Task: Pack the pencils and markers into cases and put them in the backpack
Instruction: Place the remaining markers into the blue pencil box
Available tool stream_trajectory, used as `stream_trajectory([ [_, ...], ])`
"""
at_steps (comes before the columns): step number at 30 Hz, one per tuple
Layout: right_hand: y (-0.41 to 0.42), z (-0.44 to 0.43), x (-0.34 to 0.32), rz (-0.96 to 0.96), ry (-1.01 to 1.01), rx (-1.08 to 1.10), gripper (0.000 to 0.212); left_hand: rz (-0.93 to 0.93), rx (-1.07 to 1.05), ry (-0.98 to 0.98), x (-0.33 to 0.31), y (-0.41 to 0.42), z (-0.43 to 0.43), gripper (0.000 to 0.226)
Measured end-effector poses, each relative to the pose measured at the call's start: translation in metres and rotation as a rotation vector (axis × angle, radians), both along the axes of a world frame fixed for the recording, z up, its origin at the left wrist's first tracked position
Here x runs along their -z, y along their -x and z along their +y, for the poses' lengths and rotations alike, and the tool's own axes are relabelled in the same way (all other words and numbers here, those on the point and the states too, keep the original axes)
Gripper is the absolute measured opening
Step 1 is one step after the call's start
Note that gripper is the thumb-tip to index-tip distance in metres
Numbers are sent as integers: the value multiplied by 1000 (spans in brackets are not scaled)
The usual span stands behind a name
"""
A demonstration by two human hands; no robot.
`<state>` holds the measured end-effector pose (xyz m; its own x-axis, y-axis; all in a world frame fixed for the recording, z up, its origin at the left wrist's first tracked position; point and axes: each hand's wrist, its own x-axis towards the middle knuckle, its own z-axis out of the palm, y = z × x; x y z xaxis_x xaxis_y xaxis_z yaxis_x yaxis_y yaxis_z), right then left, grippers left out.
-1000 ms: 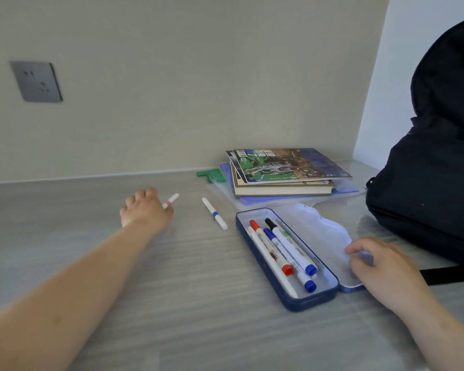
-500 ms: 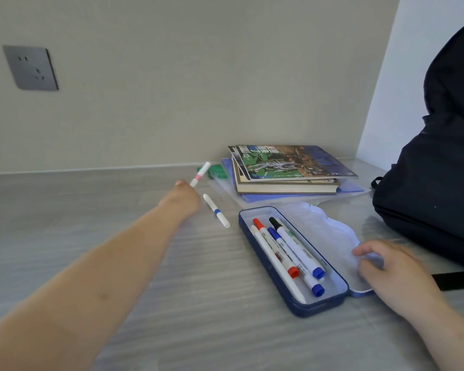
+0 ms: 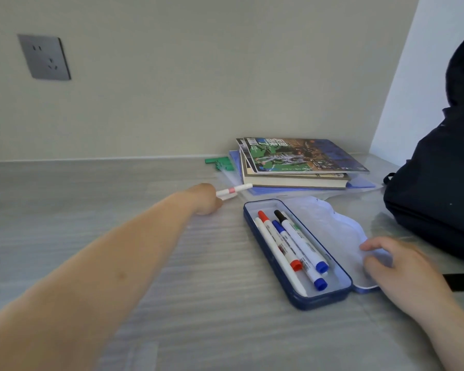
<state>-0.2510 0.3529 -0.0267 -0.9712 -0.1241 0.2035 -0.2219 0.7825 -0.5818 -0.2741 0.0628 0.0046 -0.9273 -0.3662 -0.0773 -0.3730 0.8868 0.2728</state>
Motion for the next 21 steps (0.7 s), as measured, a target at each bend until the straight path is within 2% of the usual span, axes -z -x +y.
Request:
stream_trajectory([
  [4, -1, 0, 1, 13, -7, -9, 17, 221, 172, -258, -6, -12, -13, 7],
  [7, -3, 0, 0, 21, -11, -11, 17, 339, 371, -247, -18, -21, 0, 14],
  [9, -3, 0, -1, 25, -29, -7, 16, 295, 508, -231, -24, -27, 19, 10],
  [11, -4, -1, -1, 24, -40, 9, 15, 236, 601, -227, -23, -27, 36, 17],
  [17, -2, 0, 0, 39, -51, 61, 25, 142, 713, -82, -9, -16, 59, 33],
  [19, 0, 1, 1, 33, -45, 71, 28, 132, 739, -91, -10, -15, 59, 47],
  [21, 1, 1, 2, 31, -37, 71, 30, 110, 706, -179, -12, -16, 55, 52],
])
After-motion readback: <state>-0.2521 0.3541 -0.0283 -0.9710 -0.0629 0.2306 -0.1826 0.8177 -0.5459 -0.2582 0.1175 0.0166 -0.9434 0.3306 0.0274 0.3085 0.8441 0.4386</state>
